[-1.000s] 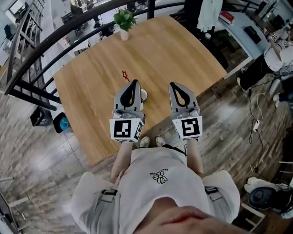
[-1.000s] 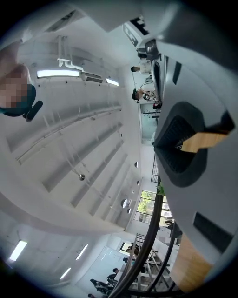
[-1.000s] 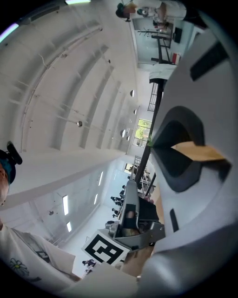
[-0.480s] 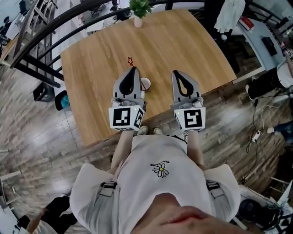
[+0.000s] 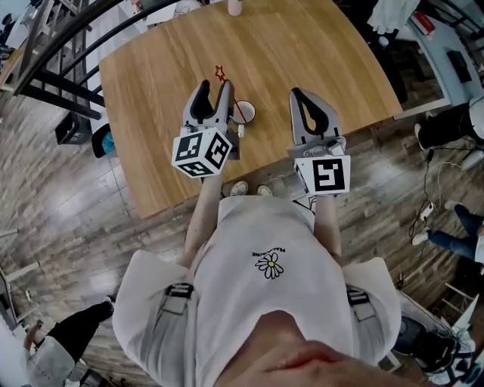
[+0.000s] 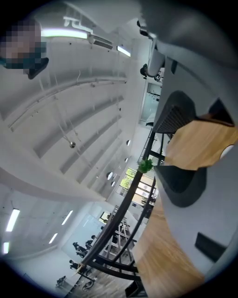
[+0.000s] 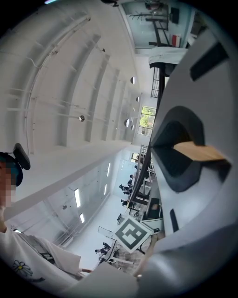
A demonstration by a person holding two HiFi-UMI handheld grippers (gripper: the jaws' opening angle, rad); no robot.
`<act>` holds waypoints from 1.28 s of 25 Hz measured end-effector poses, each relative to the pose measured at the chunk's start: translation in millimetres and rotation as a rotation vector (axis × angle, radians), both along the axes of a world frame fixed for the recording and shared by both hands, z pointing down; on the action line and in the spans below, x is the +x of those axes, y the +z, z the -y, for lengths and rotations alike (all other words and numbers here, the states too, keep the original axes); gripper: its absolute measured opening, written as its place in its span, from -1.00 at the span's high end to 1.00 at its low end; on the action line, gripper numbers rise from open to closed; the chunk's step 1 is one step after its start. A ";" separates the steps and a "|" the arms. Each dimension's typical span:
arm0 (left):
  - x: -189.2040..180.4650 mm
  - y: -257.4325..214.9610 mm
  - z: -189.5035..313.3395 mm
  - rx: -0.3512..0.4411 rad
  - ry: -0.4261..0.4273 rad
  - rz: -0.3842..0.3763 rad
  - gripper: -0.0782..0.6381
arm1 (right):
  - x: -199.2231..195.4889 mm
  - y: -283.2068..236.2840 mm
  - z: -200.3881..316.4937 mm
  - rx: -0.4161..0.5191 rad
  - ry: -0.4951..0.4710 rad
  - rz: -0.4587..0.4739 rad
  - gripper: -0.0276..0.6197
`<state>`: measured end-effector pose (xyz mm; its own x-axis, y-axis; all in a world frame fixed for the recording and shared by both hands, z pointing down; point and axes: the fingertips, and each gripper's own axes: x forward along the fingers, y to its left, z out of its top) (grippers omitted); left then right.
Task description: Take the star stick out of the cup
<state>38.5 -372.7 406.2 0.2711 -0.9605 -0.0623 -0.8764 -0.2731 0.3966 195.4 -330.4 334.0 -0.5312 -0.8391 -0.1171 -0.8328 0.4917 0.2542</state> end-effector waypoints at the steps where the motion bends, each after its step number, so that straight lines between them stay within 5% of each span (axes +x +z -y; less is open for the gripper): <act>1: -0.6 13.4 3.2 -0.035 0.008 -0.011 0.16 | -0.9 0.5 -1.0 -0.008 -0.001 0.007 0.89; 17: 22.6 163.0 37.4 -0.374 0.144 -0.060 0.29 | 9.9 30.3 -22.2 -0.112 0.081 -0.054 0.89; 32: 19.1 183.0 32.6 -0.420 0.106 -0.037 0.71 | 15.0 37.0 -26.9 -0.131 0.123 -0.070 0.89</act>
<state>57.6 -405.3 589.2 0.3750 -0.8715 0.3161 -0.8352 -0.1695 0.5232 210.4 -303.5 371.0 -0.4270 -0.9037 0.0308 -0.8709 0.4202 0.2547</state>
